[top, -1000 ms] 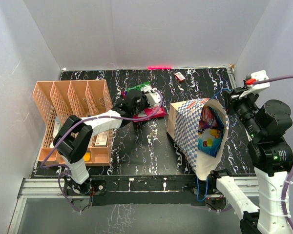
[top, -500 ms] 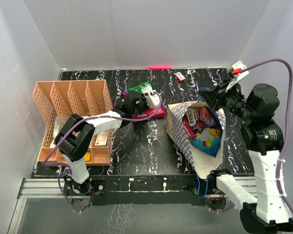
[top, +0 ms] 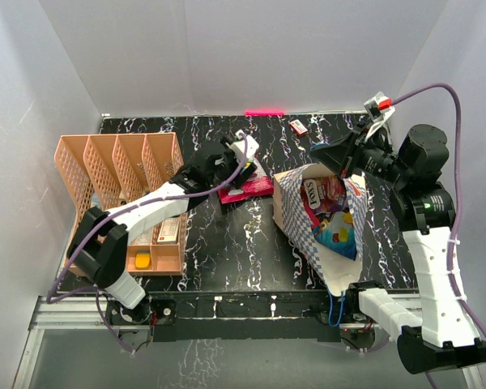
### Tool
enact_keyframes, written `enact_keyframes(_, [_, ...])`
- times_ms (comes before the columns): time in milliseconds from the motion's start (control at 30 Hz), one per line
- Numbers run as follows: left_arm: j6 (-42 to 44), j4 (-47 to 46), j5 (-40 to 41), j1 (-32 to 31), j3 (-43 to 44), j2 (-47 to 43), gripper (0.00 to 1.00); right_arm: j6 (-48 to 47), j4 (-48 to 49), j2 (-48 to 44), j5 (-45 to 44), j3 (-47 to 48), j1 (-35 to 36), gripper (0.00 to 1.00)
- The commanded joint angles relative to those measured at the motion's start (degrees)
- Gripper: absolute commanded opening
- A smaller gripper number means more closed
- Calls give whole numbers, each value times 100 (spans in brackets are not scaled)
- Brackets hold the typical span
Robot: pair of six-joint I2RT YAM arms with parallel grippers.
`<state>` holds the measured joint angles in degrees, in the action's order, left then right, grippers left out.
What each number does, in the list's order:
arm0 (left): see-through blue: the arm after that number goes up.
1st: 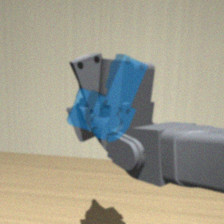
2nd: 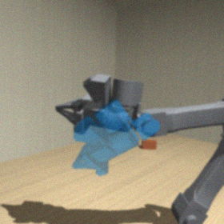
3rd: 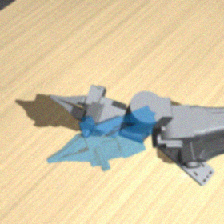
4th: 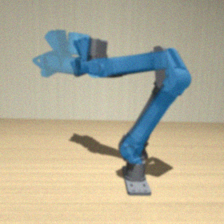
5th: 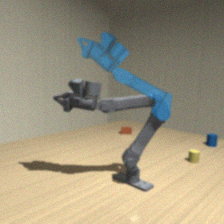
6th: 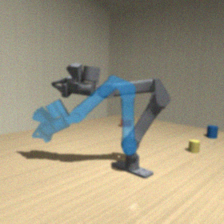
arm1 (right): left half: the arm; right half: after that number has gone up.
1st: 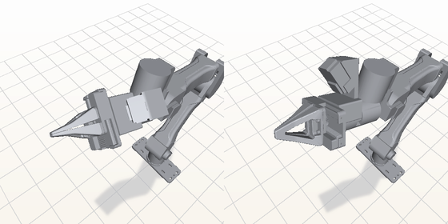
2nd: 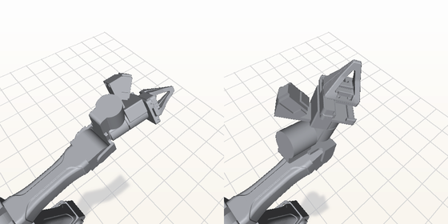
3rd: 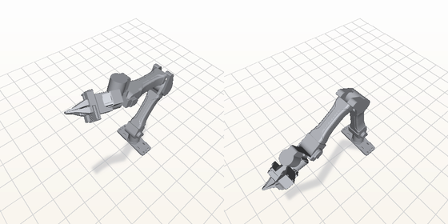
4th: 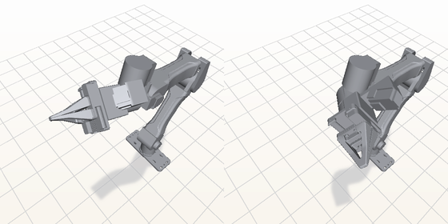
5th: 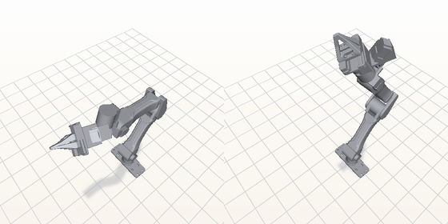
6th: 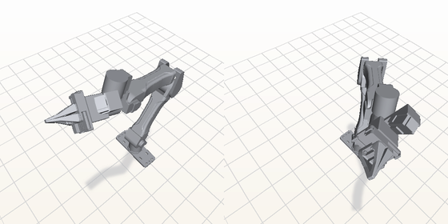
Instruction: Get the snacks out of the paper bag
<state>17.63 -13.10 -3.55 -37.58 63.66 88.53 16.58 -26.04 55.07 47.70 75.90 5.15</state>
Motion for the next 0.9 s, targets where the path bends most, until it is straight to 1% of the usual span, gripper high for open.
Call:
enact_keyframes(0, [-1209, 351, -699, 32, 199, -925, 98, 790, 1360, 21, 482, 102, 36, 8])
enact_keyframes(67, [-1551, 430, -856, 23, 86, -1324, 98, 899, 1445, 65, 446, 134, 38, 8])
enact_keyframes(167, [-2281, 612, -1177, 16, -83, -1813, 98, 805, 1291, 87, 59, 179, 38, 8])
enact_keyframes(233, [-2653, 797, -1432, -1, -182, -2049, 97, 448, 836, 28, -581, 344, 39, 8])
enact_keyframes(333, [-3325, 1027, -1385, -12, -473, -2367, 94, -134, 203, -111, -1799, 587, 36, 8])
enact_keyframes(433, [-3521, 1123, -1628, -72, -917, -2547, 90, -763, -401, -208, -2952, 913, 34, 8])
enact_keyframes(533, [-3602, 1361, -1246, -353, -1270, -2611, 87, -1197, -855, -315, -3881, 1142, 39, 8])
enact_keyframes(600, [-3720, 1274, -948, -773, -1525, -2604, 85, -1345, -998, -401, -4113, 1188, 35, 8])
enact_keyframes(667, [-3913, 934, -473, -1317, -1896, -2584, 81, -1376, -1034, -531, -4199, 1164, 34, 8])
enact_keyframes(733, [-4281, 519, 80, -1763, -2228, -2487, 77, -1366, -1041, -612, -4222, 1132, 39, 7])
enact_keyframes(767, [-4543, 281, 297, -1914, -2402, -2384, 75, -1346, -1041, -638, -4224, 1123, 39, 8])
enact_keyframes(867, [-5278, -477, 542, -2141, -2778, -1834, 66, -1251, -1035, -651, -4148, 1090, 38, 8])
